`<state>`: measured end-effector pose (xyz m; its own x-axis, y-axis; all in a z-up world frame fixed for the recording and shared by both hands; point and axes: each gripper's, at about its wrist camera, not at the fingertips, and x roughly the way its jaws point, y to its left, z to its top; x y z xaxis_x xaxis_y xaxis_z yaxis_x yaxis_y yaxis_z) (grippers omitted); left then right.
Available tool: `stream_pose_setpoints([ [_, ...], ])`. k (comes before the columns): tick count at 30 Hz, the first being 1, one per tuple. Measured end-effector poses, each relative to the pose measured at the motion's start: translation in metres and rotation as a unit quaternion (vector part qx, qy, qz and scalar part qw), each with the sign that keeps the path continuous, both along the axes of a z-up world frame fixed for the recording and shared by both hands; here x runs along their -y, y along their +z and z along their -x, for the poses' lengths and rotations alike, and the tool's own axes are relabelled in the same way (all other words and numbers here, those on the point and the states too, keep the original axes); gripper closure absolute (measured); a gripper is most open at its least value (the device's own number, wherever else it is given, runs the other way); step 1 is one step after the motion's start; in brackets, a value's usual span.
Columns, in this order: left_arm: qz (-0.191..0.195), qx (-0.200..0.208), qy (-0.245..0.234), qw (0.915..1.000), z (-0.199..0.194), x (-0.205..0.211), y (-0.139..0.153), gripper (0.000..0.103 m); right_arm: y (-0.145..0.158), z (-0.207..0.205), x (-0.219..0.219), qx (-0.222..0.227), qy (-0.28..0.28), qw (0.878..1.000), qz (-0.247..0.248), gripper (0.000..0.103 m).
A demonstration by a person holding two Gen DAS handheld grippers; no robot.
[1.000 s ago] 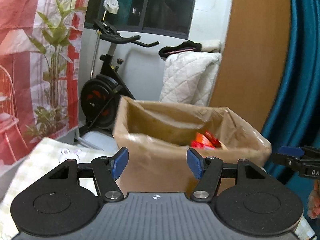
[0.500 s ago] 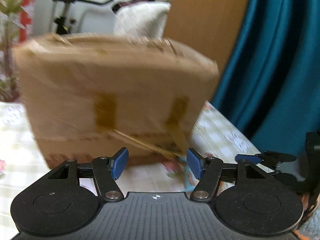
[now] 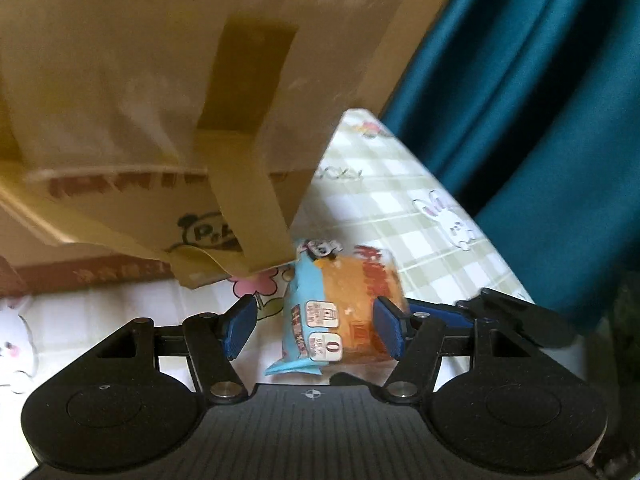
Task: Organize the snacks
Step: 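Grasp the blue-wrapped bread cake with the left tool while the right tool grips it too, then carry the bread cake into the lined bin and open both tools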
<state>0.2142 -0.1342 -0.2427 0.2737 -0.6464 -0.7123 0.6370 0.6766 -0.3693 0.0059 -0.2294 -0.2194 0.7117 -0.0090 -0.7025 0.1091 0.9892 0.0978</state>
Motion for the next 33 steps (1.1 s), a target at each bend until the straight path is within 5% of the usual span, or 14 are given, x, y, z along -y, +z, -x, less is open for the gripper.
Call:
stream_pose_setpoints([
  [5, 0.025, -0.033, -0.017, 0.999, -0.003, 0.005, -0.014, 0.044, 0.0, 0.001, -0.001, 0.005, -0.005, 1.0, -0.008, 0.033],
  [7, 0.017, -0.02, -0.026, 0.9993, 0.003, 0.006, -0.01, 0.046, 0.002, 0.001, -0.002, 0.008, -0.007, 1.0, -0.012, 0.043],
  [14, 0.026, -0.012, -0.033, 0.9991, 0.019, -0.013, 0.008, 0.053, 0.011, 0.01, -0.012, 0.01, 0.002, 1.0, -0.002, 0.048],
  [25, 0.084, 0.063, -0.027, 0.9941, 0.051, -0.033, 0.081, 0.053, 0.082, 0.033, -0.045, 0.055, -0.001, 0.996, 0.068, 0.048],
  [33, 0.123, 0.12, 0.009, 0.9852, 0.027, -0.063, 0.145, 0.053, 0.147, -0.003, -0.057, 0.112, 0.028, 0.988, 0.102, 0.048],
])
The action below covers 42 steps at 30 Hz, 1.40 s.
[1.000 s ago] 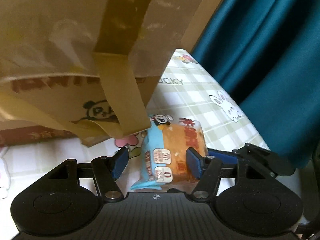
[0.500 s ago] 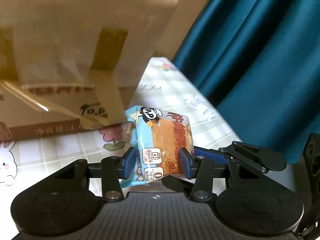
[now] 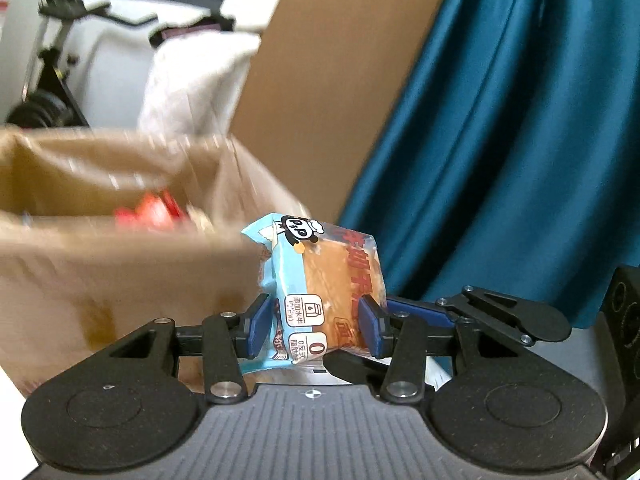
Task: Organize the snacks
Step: 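Carry the bread cake into the lined bin and open both tools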
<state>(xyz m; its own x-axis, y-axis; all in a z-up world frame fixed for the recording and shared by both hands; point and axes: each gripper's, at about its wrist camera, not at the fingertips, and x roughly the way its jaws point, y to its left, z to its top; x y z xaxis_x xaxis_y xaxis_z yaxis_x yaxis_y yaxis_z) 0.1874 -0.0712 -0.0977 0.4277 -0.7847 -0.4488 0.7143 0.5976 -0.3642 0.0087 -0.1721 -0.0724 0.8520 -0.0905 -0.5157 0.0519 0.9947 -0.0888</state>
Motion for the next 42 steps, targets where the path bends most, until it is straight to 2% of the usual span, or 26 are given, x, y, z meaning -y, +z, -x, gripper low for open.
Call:
stream_pose_setpoints([
  [5, 0.009, 0.018, 0.04, 0.999, -0.03, -0.027, 0.027, 0.053, 0.029, -0.047, -0.007, 0.024, 0.038, 0.999, 0.012, 0.048],
  [11, -0.01, 0.027, 0.082, 0.9962, -0.076, -0.038, 0.033, 0.053, 0.039, -0.122, -0.012, 0.031, 0.092, 0.995, 0.012, 0.048],
  [18, -0.035, 0.014, 0.128, 0.9911, -0.116, -0.064, 0.034, 0.053, 0.02, -0.196, -0.012, 0.004, 0.125, 0.992, 0.006, 0.048],
  [20, -0.036, 0.002, 0.137, 0.99, -0.114, -0.081, 0.033, 0.053, 0.013, -0.211, -0.016, -0.007, 0.131, 0.991, 0.005, 0.048],
  [23, -0.051, -0.012, 0.144, 0.9883, -0.121, -0.078, 0.022, 0.053, 0.0, -0.227, -0.016, -0.026, 0.134, 0.991, -0.004, 0.048],
  [27, -0.063, -0.028, 0.151, 0.9862, -0.127, -0.069, 0.014, 0.052, -0.017, -0.233, -0.016, -0.05, 0.13, 0.99, -0.002, 0.048],
  [30, -0.074, -0.008, 0.16, 0.9844, -0.121, -0.07, 0.023, 0.048, -0.019, -0.233, -0.011, -0.058, 0.114, 0.992, -0.012, 0.046],
  [32, -0.081, 0.014, 0.165, 0.9829, -0.117, -0.073, 0.032, 0.042, -0.015, -0.229, -0.005, -0.053, 0.101, 0.993, -0.026, 0.037],
  [34, -0.086, 0.03, 0.177, 0.98, -0.111, -0.079, 0.042, 0.034, -0.011, -0.222, 0.003, -0.054, 0.084, 0.994, -0.04, 0.032],
  [39, -0.095, 0.074, 0.199, 0.9726, -0.087, -0.092, 0.076, 0.017, 0.013, -0.2, 0.025, -0.039, 0.018, 0.997, -0.069, 0.014],
  [42, -0.107, 0.105, 0.208, 0.9665, -0.068, -0.093, 0.099, 0.013, 0.034, -0.182, 0.03, -0.022, -0.014, 0.996, -0.081, 0.008],
])
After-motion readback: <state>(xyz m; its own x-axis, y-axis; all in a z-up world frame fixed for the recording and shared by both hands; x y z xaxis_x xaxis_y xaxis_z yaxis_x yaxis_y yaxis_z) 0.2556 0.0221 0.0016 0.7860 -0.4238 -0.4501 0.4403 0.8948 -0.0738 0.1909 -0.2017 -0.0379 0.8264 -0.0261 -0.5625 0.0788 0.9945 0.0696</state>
